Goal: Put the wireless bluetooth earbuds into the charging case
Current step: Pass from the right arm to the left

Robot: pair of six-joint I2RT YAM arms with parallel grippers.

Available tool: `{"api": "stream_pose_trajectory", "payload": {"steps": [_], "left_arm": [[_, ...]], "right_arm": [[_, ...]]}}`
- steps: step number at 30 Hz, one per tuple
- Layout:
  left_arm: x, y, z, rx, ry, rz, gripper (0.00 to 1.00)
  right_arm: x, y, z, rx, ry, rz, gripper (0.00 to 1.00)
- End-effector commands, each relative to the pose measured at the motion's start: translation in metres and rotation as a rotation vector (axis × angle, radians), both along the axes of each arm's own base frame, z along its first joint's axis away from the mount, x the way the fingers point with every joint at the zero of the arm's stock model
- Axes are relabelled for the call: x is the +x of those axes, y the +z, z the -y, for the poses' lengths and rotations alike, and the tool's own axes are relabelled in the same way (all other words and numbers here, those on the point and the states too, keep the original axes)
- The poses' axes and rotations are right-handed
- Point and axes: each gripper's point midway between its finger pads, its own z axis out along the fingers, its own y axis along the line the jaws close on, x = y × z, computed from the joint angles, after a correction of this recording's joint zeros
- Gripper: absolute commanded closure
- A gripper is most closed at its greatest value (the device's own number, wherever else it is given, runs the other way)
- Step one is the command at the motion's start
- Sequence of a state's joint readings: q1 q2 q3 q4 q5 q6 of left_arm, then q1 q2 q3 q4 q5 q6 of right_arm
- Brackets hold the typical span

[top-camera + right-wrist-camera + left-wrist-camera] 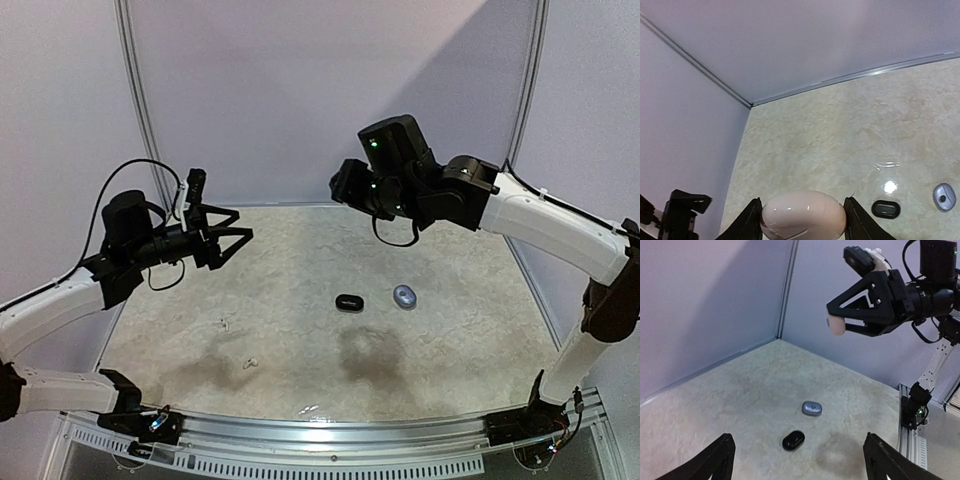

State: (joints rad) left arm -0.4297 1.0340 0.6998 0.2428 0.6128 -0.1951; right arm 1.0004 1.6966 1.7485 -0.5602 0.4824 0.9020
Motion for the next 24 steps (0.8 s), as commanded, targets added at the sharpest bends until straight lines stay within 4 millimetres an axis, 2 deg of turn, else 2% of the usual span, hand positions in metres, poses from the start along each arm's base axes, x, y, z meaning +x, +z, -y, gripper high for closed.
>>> {"api": "stream_pose_trajectory", "payload": {"steps": [1, 3, 9, 11, 16, 21, 24], "left_arm": [[-0.020, 0.049, 0.038, -0.122, -0.093, 0.233, 0.09], [-0.020, 0.051, 0.054, -0.131, -0.101, 0.245, 0.10], [-0.020, 0.067, 0.079, -0.182, -0.140, 0.244, 0.17], [-0.019, 0.070, 0.083, -0.191, -0.141, 0.244, 0.31], [-0.024, 0.086, 0.090, -0.217, -0.182, 0.293, 0.37], [-0.022, 0.081, 0.097, -0.206, -0.208, 0.237, 0.59], [-0.020, 0.074, 0.098, -0.193, -0.208, 0.196, 0.68]], "right_arm": [[-0.020, 0.041, -0.041, 0.075, 0.075, 0.113, 0.52], [-0.030, 0.051, -0.053, 0.082, 0.107, 0.140, 0.52], [-0.048, 0.050, -0.076, 0.068, 0.165, 0.154, 0.52], [-0.052, 0.050, -0.079, 0.052, 0.178, 0.159, 0.52], [-0.059, 0.046, -0.083, 0.009, 0.220, 0.168, 0.51], [-0.066, 0.049, -0.089, -0.021, 0.256, 0.201, 0.51], [-0.066, 0.054, -0.090, -0.007, 0.262, 0.215, 0.51]]}}
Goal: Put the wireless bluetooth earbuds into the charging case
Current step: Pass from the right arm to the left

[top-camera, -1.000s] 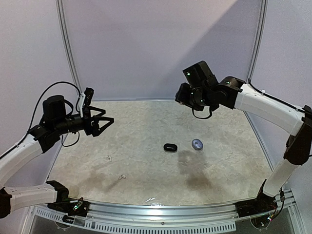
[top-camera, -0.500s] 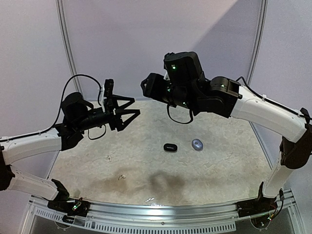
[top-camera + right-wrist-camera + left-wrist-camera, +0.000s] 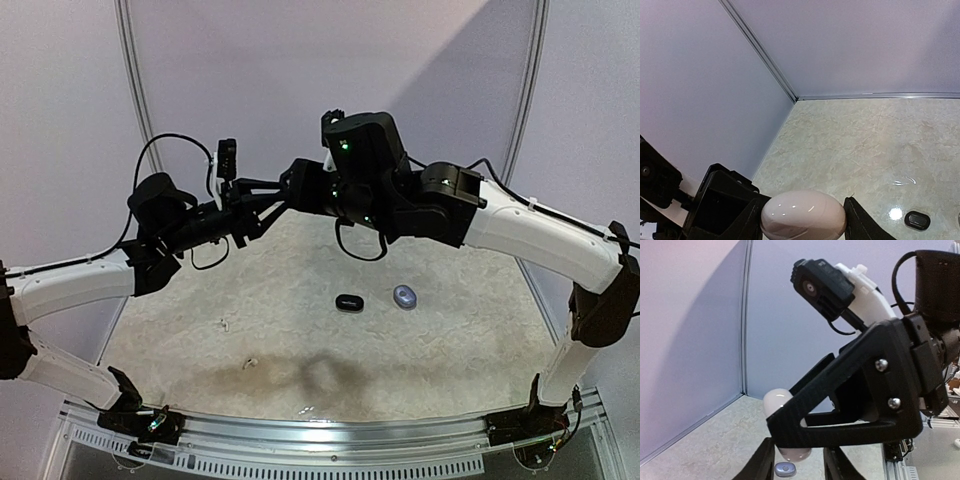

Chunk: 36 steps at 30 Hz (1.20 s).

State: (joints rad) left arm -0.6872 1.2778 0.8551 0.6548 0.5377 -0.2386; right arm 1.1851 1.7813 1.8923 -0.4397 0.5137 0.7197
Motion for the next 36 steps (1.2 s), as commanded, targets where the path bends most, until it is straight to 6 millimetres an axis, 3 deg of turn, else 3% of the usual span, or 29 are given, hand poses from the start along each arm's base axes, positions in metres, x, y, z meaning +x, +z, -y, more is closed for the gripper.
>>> {"api": "stream_pose_trajectory", "payload": {"steps": [1, 4, 7, 13, 14, 17, 20, 23, 28, 32, 36], "left_arm": [[-0.003, -0.001, 0.007, 0.012, -0.029, -0.035, 0.67], [0.000, 0.004, 0.005, 0.004, -0.009, -0.024, 0.65], [0.003, 0.008, 0.004, 0.000, 0.006, -0.017, 0.71], [0.000, 0.008, 0.004, 0.003, 0.001, -0.004, 1.00], [-0.001, 0.008, 0.002, 0.004, 0.002, 0.004, 1.00], [-0.006, 0.008, -0.002, 0.011, -0.002, 0.032, 1.00], [-0.009, 0.005, -0.008, 0.025, 0.000, 0.039, 1.00], [-0.010, -0.001, -0.018, 0.041, 0.024, 0.032, 1.00], [0.004, -0.017, -0.037, 0.077, 0.121, -0.003, 1.00], [0.014, -0.024, -0.049, 0.098, 0.168, -0.028, 1.00], [0.014, -0.029, -0.055, 0.111, 0.179, -0.036, 1.00]], "right_arm": [[-0.008, 0.006, -0.008, -0.018, 0.038, 0.038, 0.51], [-0.009, 0.006, -0.009, -0.030, 0.054, 0.048, 0.51], [-0.013, 0.006, -0.012, -0.036, 0.082, 0.050, 0.51], [-0.018, 0.003, -0.021, -0.035, 0.137, 0.045, 0.51], [-0.019, 0.002, -0.023, -0.032, 0.146, 0.043, 0.49], [-0.020, 0.001, -0.024, -0.029, 0.159, 0.048, 0.38], [-0.024, -0.003, -0.021, -0.052, 0.179, 0.068, 0.18], [-0.015, -0.006, 0.004, -0.068, 0.128, 0.053, 0.02], [0.021, -0.023, 0.077, -0.052, -0.040, -0.102, 0.01], [0.052, -0.065, 0.148, -0.116, -0.225, -0.237, 0.01], [0.065, -0.118, 0.210, -0.199, -0.378, -0.388, 0.01]]}}
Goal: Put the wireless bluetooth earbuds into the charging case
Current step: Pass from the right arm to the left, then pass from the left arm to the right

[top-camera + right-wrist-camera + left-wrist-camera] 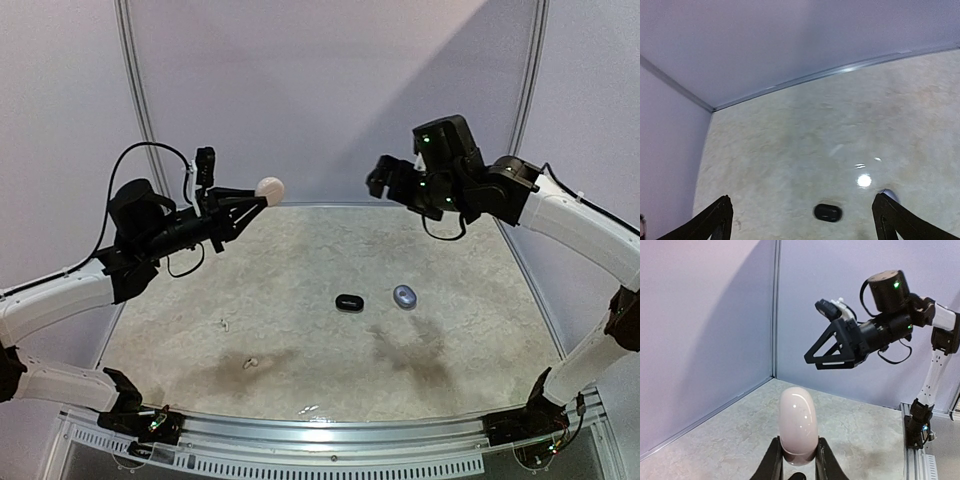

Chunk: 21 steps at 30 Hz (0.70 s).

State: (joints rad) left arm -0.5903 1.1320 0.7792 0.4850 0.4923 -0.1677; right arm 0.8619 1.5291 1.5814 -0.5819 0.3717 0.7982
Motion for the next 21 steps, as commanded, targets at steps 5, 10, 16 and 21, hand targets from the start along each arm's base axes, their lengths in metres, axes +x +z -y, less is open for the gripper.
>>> {"api": "stream_pose_trajectory", "payload": {"steps": [5, 10, 16, 21], "left_arm": [[-0.003, -0.013, -0.010, 0.036, 0.020, -0.017, 1.00], [-0.005, -0.018, -0.011, 0.059, 0.021, -0.028, 1.00], [-0.007, -0.020, -0.013, 0.070, 0.025, -0.028, 1.00], [-0.010, -0.018, -0.015, 0.068, 0.022, -0.022, 1.00]], "right_arm": [[-0.005, -0.105, 0.095, -0.158, -0.255, -0.345, 0.01], [-0.012, -0.149, 0.104, -0.201, -0.300, -0.512, 0.01], [-0.005, -0.166, 0.099, -0.196, -0.294, -0.567, 0.01], [0.003, -0.162, 0.093, -0.206, -0.278, -0.563, 0.01]]}}
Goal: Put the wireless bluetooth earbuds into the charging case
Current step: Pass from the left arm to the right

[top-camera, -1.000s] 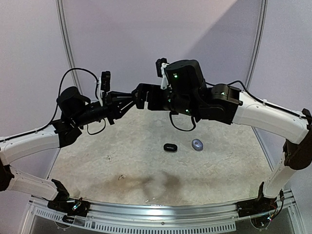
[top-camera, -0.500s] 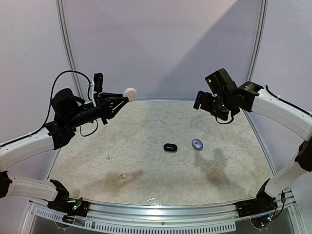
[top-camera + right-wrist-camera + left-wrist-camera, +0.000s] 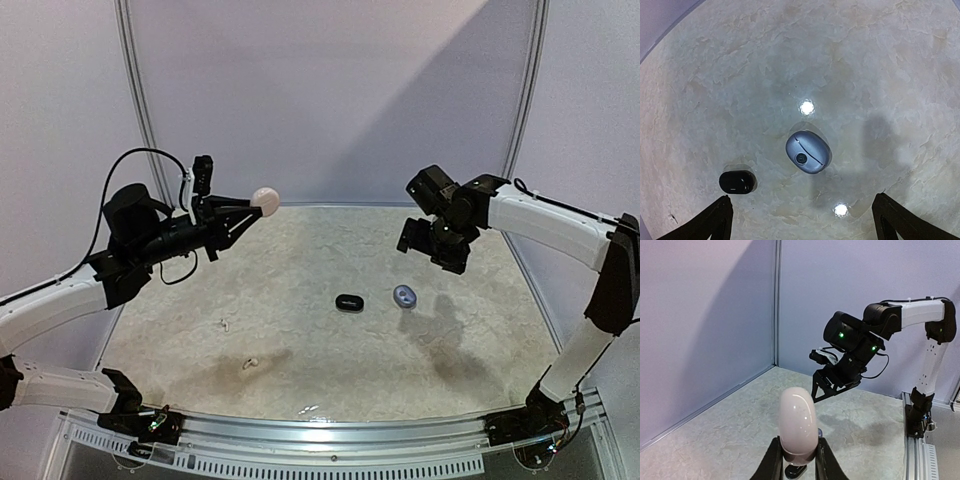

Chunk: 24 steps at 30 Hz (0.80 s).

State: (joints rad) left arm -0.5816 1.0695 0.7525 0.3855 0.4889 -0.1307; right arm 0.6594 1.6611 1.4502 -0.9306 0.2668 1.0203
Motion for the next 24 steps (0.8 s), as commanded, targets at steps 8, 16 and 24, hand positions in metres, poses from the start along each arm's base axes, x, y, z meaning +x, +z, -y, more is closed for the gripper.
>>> {"api": "stream_pose_trajectory", "payload": {"steps": [8, 16, 24], "left_arm": [[-0.017, -0.012, -0.002, -0.023, -0.115, 0.005, 1.00], [-0.056, 0.006, 0.005, -0.015, -0.362, 0.081, 1.00], [-0.077, 0.000, 0.007, 0.064, -0.478, 0.098, 1.00]], "right_arm": [[0.014, 0.085, -0.076, 0.127, 0.350, 0.249, 0.02], [-0.085, 0.220, -0.193, 0.351, 1.075, 0.756, 0.11], [-0.157, 0.265, -0.237, 0.462, 1.434, 1.006, 0.16]]}}
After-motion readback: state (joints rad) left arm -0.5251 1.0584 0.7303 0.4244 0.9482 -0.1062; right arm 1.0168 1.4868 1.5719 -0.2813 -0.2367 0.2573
